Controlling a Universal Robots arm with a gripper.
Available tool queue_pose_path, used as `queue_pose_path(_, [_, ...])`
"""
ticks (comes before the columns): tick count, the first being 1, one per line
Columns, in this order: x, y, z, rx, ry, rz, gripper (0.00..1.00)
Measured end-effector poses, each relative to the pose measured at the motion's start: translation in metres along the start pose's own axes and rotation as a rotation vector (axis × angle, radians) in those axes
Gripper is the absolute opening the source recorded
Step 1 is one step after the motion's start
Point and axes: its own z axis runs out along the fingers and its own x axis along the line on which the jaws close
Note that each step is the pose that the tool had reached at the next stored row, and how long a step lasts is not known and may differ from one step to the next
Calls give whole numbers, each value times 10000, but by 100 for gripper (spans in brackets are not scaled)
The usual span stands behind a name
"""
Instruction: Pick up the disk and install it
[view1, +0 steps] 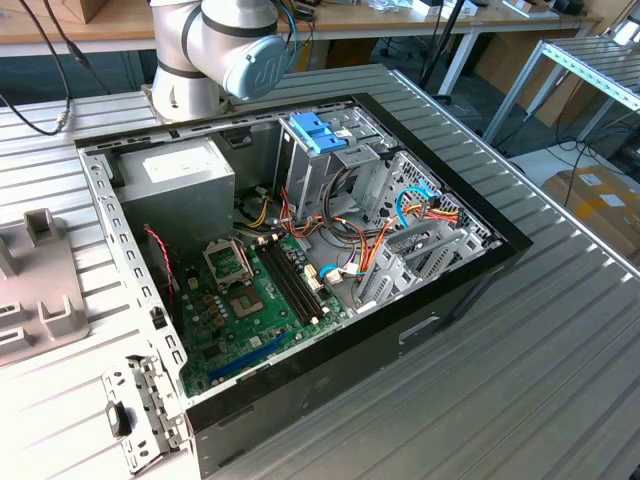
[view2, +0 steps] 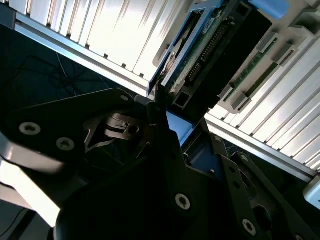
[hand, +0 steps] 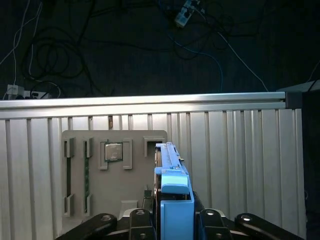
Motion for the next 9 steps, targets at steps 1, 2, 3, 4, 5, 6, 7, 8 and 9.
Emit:
queue_pose_path(1, [-1, 0, -10, 0, 0, 0, 37])
queue_pose_path(2, [-2, 0, -26, -1, 0, 0, 37])
queue_pose_path(3, [-3, 1, -37, -1, 0, 0, 37])
queue_pose_path(4, [-3, 1, -47, 0, 0, 0, 37])
queue_pose_path(5, [-4, 1, -63, 0, 0, 0, 37])
queue_pose_path(6, [-5, 1, -73, 0, 0, 0, 37])
queue_pose_path(7, [-6, 1, -83, -1, 0, 0, 37])
queue_pose_path(8, [-7, 2, -103, 0, 0, 0, 37])
queue_pose_path(9, [-8, 2, -121, 0, 0, 0, 37])
